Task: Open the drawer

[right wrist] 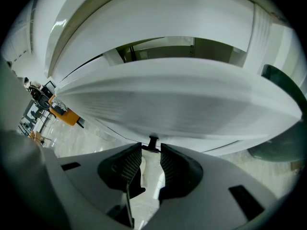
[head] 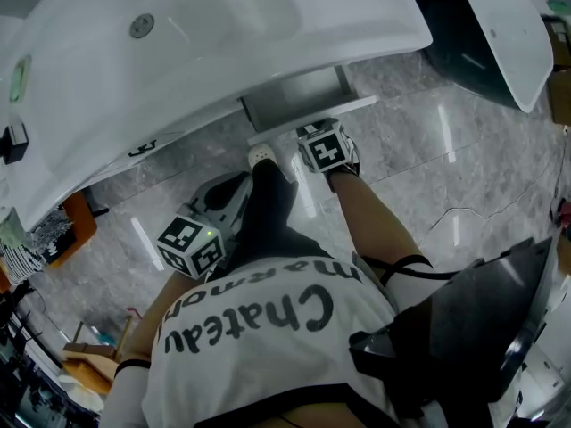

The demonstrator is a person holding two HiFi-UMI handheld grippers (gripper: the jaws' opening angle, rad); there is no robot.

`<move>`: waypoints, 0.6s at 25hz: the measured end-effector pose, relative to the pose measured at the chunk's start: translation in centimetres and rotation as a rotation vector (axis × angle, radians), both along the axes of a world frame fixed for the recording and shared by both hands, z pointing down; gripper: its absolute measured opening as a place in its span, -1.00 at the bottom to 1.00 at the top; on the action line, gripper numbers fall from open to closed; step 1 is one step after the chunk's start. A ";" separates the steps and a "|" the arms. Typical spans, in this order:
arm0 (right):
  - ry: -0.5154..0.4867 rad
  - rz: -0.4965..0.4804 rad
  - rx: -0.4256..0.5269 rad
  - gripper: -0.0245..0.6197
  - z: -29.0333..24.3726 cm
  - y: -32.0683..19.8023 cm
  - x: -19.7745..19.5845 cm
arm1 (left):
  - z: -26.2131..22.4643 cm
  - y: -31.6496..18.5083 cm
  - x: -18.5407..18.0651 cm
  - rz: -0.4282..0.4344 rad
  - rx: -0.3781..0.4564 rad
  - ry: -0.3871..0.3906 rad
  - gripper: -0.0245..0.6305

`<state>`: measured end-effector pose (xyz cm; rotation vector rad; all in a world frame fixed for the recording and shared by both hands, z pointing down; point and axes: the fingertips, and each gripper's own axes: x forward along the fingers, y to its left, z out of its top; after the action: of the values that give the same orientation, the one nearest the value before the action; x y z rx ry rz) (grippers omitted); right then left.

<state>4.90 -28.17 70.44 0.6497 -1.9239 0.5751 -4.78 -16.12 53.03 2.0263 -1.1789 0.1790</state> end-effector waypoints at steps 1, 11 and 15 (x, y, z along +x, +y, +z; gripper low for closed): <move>0.002 0.001 -0.001 -0.52 0.0 0.1 0.1 | 0.0 0.1 0.0 -0.002 0.001 0.003 -0.90; 0.010 0.031 0.003 -0.53 -0.1 0.8 0.9 | 0.3 1.8 -0.3 -0.021 -0.005 0.008 -0.90; 0.024 0.029 -0.010 -0.53 0.0 1.0 1.1 | 0.3 2.4 -0.7 -0.024 -0.009 0.003 -0.90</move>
<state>5.98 -27.15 70.44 0.6760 -1.8907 0.5919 -5.51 -13.68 53.35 2.0031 -1.1980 0.1687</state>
